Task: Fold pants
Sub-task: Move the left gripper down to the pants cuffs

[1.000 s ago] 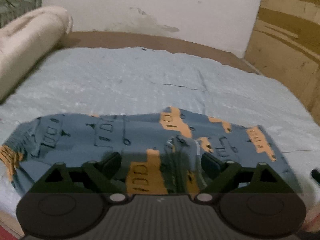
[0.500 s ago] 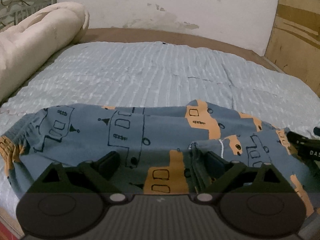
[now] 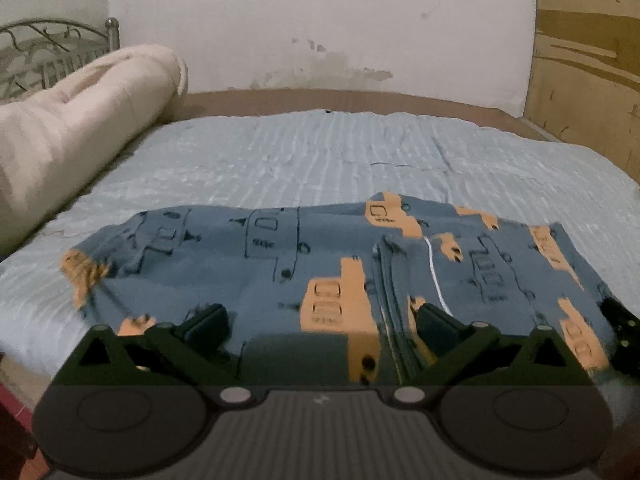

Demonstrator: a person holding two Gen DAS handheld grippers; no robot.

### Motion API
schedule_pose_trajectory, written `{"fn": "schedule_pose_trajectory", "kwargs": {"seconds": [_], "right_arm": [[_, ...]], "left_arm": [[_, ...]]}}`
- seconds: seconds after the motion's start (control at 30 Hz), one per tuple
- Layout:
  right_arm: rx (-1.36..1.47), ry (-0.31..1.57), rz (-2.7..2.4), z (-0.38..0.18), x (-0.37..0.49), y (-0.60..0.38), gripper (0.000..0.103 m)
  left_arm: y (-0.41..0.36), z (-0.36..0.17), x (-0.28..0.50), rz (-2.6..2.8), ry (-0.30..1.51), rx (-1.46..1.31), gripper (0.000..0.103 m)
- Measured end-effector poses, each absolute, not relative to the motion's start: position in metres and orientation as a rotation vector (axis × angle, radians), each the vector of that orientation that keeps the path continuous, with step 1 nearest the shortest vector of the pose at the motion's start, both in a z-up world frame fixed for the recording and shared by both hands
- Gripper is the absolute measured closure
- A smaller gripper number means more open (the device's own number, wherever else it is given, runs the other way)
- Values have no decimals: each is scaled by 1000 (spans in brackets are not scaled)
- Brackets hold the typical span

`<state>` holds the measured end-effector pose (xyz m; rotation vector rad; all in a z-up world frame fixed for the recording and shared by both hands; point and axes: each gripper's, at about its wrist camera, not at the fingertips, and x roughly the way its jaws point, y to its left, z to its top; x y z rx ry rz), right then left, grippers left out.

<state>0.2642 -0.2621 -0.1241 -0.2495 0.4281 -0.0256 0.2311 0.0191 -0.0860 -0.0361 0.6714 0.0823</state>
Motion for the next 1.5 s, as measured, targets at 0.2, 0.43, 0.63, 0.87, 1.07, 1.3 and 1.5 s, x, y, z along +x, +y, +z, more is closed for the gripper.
{"fn": "schedule_pose_trajectory", "kwargs": {"seconds": [0.2, 0.43, 0.63, 0.87, 1.07, 1.3, 1.5], "right_arm": [[-269, 388, -70, -129, 232, -259, 1], [-159, 362, -64, -142, 231, -270, 1], [-176, 340, -93, -144, 230, -263, 1], [-156, 303, -107, -147, 224, -263, 1], [-216, 147, -56, -145, 202, -249, 1], [-259, 59, 15, -141, 186, -238, 1], [-281, 63, 68, -135, 183, -227, 1]], "left_arm": [[20, -87, 212, 91, 672, -66, 1], [19, -95, 212, 81, 675, -37, 0], [24, -83, 210, 74, 696, -71, 1], [57, -68, 177, 172, 649, -131, 1], [102, -72, 167, 263, 599, -220, 1], [148, -79, 187, 239, 525, -275, 1], [185, -86, 214, 180, 504, -340, 1]]}}
